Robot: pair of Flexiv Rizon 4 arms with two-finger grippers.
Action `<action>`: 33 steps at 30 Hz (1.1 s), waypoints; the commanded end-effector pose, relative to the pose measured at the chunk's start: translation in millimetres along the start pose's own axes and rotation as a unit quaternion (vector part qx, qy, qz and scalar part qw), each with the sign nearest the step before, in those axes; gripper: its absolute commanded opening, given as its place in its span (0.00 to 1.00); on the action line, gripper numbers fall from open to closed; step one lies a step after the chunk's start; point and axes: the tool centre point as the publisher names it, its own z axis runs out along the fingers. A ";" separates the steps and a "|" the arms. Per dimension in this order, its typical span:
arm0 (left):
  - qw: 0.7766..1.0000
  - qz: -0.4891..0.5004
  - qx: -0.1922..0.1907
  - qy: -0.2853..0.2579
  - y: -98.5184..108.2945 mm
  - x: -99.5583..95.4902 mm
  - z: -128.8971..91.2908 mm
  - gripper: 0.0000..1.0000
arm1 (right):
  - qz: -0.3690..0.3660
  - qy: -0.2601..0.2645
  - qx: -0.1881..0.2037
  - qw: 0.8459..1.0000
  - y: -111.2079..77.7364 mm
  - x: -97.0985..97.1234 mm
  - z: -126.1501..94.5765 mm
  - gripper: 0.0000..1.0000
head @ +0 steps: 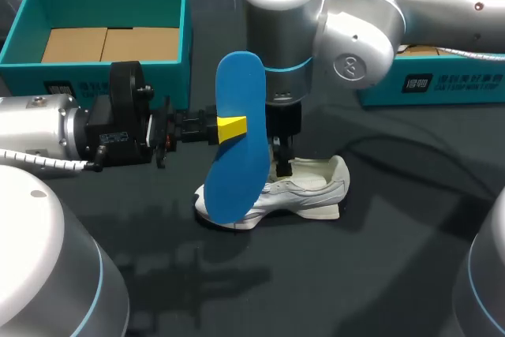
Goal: Take the shoe out of the shoebox, open the shoe tongue, remove and reinsert the insole, then place the shoe into the shoebox
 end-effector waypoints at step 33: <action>1.000 0.000 0.002 -0.001 1.7 0.1 2.0 0.00 | 0.080 0.012 0.019 0.997 -5.8 26.1 -22.4 0.00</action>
